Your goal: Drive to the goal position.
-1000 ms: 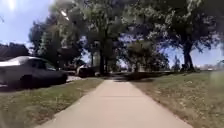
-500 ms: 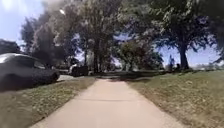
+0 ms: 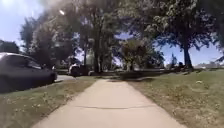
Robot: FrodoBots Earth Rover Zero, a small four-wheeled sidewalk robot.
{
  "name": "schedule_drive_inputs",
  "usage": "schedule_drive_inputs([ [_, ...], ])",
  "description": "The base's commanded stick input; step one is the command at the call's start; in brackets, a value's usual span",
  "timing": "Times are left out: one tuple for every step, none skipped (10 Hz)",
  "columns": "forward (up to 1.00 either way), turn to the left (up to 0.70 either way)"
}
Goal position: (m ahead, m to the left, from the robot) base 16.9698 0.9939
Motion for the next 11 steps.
schedule_drive_inputs([
  [0.85,0.0],
  [0.85,0.0],
  [0.85,0.0],
  [0.85,0.0],
  [0.85,0.0],
  [0.85,0.0],
  [0.85,0.0],
  [0.85,0.0],
  [0.85,0.0],
  [0.85,0.0],
  [0.85,0.0],
])
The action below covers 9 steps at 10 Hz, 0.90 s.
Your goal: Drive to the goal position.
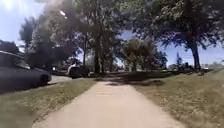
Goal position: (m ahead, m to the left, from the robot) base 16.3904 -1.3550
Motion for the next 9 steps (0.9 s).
schedule_drive_inputs([
  [0.85,0.0],
  [0.85,0.0],
  [0.85,0.0],
  [0.85,0.0],
  [0.85,0.0],
  [0.85,0.0],
  [0.85,0.0],
  [0.85,0.0],
  [0.85,0.0],
])
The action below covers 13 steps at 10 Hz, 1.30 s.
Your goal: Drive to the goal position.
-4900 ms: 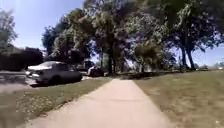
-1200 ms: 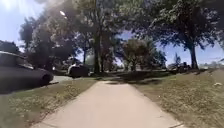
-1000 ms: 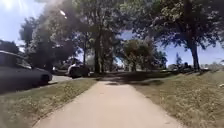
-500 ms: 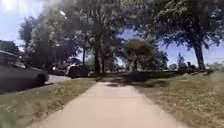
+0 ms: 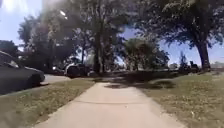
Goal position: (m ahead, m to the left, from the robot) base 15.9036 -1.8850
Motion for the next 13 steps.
schedule_drive_inputs([
  [0.85,0.0],
  [0.85,0.0],
  [0.85,0.0],
  [0.85,0.0],
  [0.85,0.0],
  [0.85,0.0],
  [0.85,0.0],
  [0.85,0.0],
  [0.85,0.0],
  [0.85,0.0],
  [0.85,-0.05],
  [0.85,-0.33],
  [0.85,-0.34],
])
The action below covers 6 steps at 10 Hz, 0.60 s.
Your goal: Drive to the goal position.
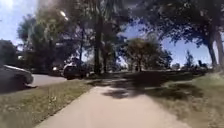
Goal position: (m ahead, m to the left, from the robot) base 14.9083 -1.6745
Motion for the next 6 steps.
schedule_drive_inputs([
  [0.85,-0.29],
  [0.85,-0.07],
  [0.85,-0.03],
  [0.85,-0.03],
  [0.85,-0.03],
  [0.85,-0.03],
])
